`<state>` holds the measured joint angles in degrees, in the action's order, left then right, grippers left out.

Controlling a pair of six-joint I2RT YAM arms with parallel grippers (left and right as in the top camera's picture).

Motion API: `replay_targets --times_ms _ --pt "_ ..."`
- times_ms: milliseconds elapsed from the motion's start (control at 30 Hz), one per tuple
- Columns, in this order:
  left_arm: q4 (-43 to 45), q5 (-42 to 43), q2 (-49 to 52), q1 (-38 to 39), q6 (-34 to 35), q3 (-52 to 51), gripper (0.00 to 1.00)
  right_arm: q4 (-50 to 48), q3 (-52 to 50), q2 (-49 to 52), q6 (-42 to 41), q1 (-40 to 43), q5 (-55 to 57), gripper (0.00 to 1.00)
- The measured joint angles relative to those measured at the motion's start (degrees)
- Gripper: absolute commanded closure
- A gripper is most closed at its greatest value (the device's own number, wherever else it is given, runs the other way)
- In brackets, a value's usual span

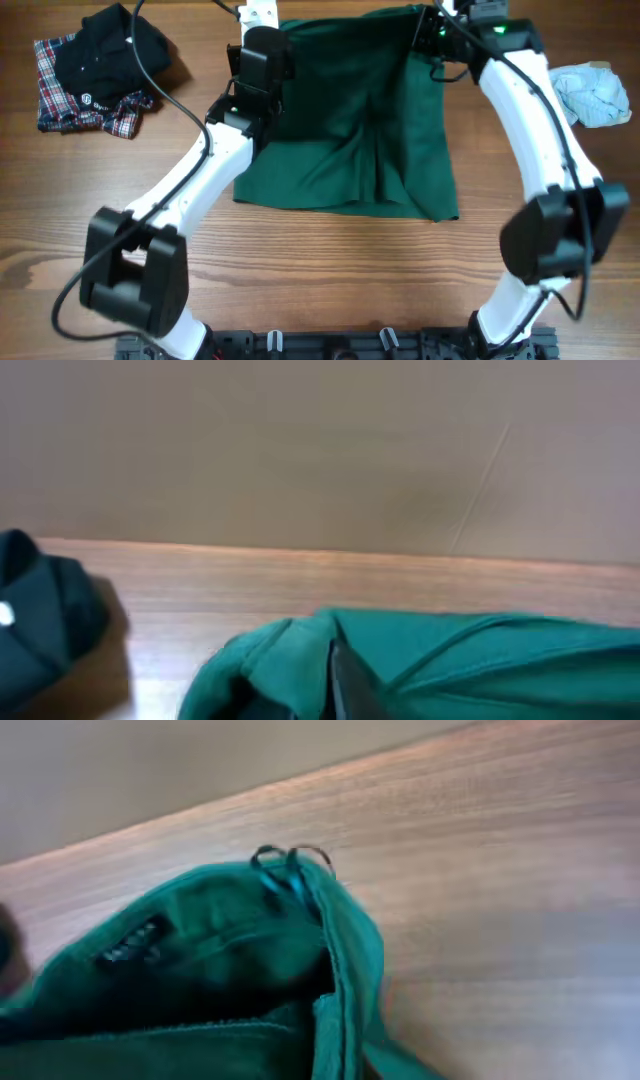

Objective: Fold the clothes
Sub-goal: 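Lower the stretched green garment flat onto the table with both grippers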

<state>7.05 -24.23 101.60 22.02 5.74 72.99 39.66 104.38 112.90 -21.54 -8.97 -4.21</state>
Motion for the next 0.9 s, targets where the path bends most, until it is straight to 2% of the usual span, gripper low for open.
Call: replay_targets --times_ms 167,267,367,467,500,600,700,733,900 --pt "6.45 2.16 5.7 -2.58 0.59 0.0 0.77 -3.85 -0.11 7.17 0.0 0.0 5.64 0.85" --pt "7.91 2.32 7.52 -3.19 0.63 0.0 0.7 -5.75 -0.11 7.74 0.24 0.0 10.38 0.71" --pt "8.55 2.32 8.63 -3.67 0.87 0.0 0.51 -7.63 -0.11 7.74 0.83 0.0 15.56 0.03" --pt "8.46 2.47 9.2 -3.78 1.03 0.0 0.34 -8.22 -0.11 7.74 2.49 0.02 19.61 0.0" --pt "8.41 2.58 9.25 -3.76 1.07 0.0 0.23 -8.22 -0.11 7.74 3.06 0.02 20.48 0.0" --pt "6.34 2.71 9.25 -3.37 0.98 0.07 0.13 -7.72 -0.11 7.74 5.01 0.02 22.34 0.0" --pt "0.35 2.71 9.16 -1.53 0.87 0.24 0.1 -6.21 -0.11 7.74 7.52 0.07 21.24 0.0" --pt "-2.89 2.71 9.01 -0.31 0.85 0.28 0.1 -5.05 -0.11 7.74 10.1 0.17 17.53 0.02" --pt "-14.8 2.95 6.88 4.61 0.94 0.33 0.1 4.07 -0.09 7.43 16.52 0.22 3.58 0.16"
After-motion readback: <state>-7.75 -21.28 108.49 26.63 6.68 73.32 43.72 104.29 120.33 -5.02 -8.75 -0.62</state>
